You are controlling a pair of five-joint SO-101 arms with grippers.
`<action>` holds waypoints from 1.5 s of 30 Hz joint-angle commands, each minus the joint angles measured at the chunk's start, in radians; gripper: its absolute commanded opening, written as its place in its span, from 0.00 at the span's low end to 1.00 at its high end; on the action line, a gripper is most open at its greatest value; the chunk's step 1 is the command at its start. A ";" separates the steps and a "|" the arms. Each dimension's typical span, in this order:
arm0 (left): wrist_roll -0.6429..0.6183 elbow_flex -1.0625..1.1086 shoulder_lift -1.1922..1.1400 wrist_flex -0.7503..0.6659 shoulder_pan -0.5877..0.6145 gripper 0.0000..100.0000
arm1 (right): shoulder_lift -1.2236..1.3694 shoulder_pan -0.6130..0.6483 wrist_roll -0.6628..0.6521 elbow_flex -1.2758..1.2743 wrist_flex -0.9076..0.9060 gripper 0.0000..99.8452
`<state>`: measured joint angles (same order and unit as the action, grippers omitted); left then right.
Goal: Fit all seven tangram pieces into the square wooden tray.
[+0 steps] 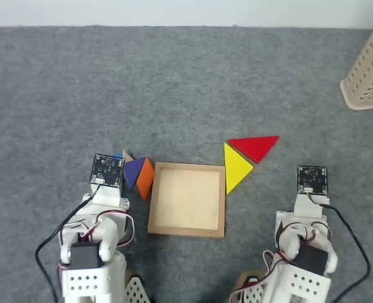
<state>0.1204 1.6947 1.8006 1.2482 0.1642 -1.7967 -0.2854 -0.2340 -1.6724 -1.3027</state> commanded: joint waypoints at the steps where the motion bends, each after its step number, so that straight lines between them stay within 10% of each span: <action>1: 0.008 -0.008 0.000 0.006 0.003 0.01 | -0.018 -0.008 -0.012 -0.011 -0.004 0.01; 17: 0.008 -0.008 0.000 0.006 0.003 0.01 | 0.025 0.099 -0.132 0.235 0.225 0.01; 24: 0.008 -0.008 0.000 0.006 0.003 0.01 | 0.585 0.289 -0.121 0.560 0.206 0.08; 37: 0.008 -0.008 0.000 0.006 0.003 0.01 | 1.537 0.702 0.252 1.220 0.094 0.23; 45: 0.008 -0.008 0.000 0.006 0.003 0.01 | 1.782 0.693 0.379 1.298 0.226 0.24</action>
<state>0.1204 1.6947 1.8006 1.2482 0.1642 -0.0384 0.4281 0.0974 -0.4373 -1.1385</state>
